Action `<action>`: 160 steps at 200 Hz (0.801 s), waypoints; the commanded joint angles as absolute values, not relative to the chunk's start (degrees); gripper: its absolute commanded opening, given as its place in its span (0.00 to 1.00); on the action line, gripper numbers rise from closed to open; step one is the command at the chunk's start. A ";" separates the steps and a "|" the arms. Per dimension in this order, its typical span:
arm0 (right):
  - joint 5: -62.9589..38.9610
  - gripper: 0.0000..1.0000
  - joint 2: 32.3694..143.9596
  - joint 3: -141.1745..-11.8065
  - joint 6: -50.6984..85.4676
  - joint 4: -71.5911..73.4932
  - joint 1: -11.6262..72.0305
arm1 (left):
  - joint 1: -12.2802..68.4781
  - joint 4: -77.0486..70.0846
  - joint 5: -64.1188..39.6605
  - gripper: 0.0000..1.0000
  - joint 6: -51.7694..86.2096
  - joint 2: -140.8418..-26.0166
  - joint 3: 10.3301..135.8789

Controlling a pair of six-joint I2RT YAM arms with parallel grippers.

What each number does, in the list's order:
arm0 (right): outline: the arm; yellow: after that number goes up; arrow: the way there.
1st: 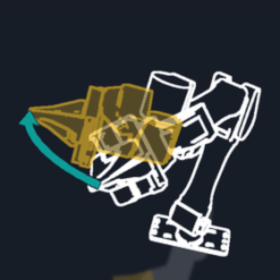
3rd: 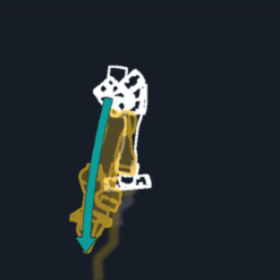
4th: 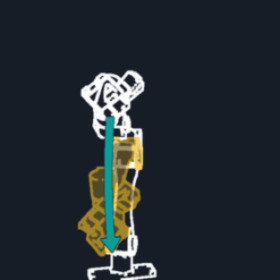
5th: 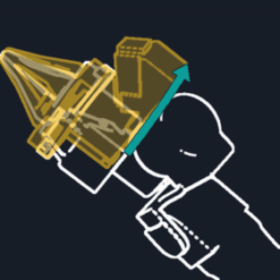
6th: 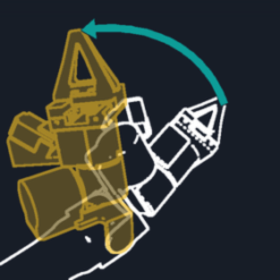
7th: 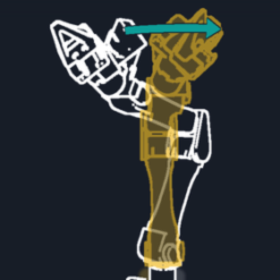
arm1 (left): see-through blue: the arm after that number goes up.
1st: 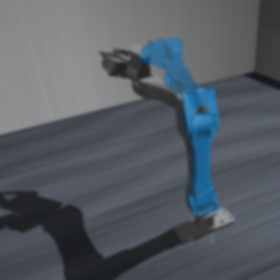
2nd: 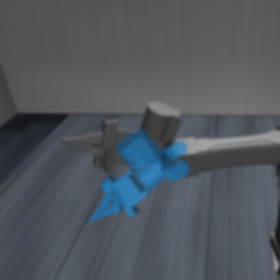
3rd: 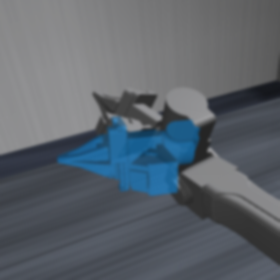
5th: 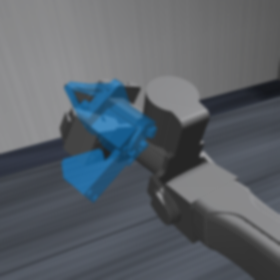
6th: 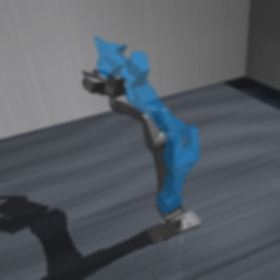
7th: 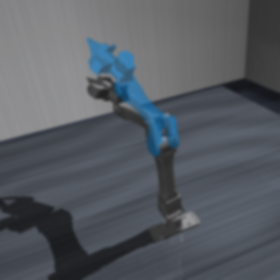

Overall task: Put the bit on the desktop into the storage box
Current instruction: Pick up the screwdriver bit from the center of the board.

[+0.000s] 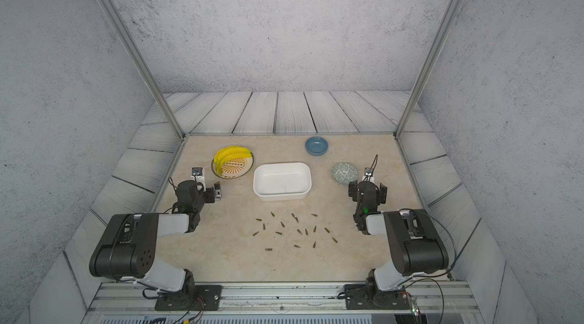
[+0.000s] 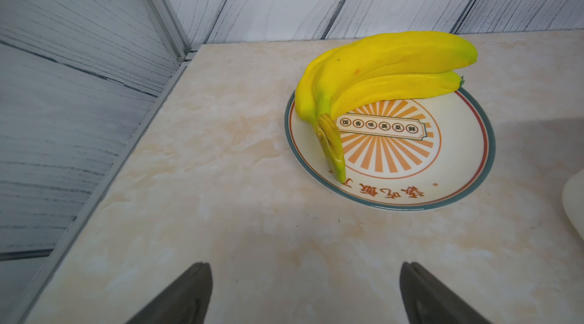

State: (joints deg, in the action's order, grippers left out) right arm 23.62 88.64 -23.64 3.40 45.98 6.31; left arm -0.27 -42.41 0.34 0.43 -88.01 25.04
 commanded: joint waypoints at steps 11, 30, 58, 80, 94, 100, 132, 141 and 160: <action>23.20 1.00 88.02 -24.43 3.98 45.66 6.14 | -0.85 -44.03 -4.27 0.98 -0.97 -87.27 25.05; 23.20 1.00 88.03 -24.44 4.00 45.70 6.10 | -0.88 -44.11 -4.27 0.98 -0.90 -87.29 25.00; 23.20 1.00 88.06 -24.44 3.96 45.70 6.06 | -0.88 -44.02 -4.30 0.98 -0.89 -87.23 25.05; 23.20 1.00 88.04 -24.43 4.02 45.70 6.15 | -0.80 -44.10 -4.23 0.98 -0.90 -87.22 25.05; 23.20 1.00 88.01 -24.43 3.96 45.70 6.11 | -0.86 -44.09 -4.22 0.98 -0.88 -87.22 25.05; 23.25 1.00 88.07 -24.43 3.97 45.69 6.10 | -0.88 -44.07 -4.26 0.98 -0.88 -87.21 25.05; 23.21 1.00 88.07 -24.44 3.96 45.69 6.10 | -0.87 -44.08 -4.30 0.98 -0.92 -87.28 25.00; 23.20 1.00 88.11 -24.43 3.96 45.69 6.14 | -0.87 -44.08 -4.27 0.98 -0.88 -87.30 25.05; 23.20 1.00 88.06 -24.51 3.96 45.70 6.14 | -1.01 -43.40 -3.80 0.98 -0.36 -87.42 25.40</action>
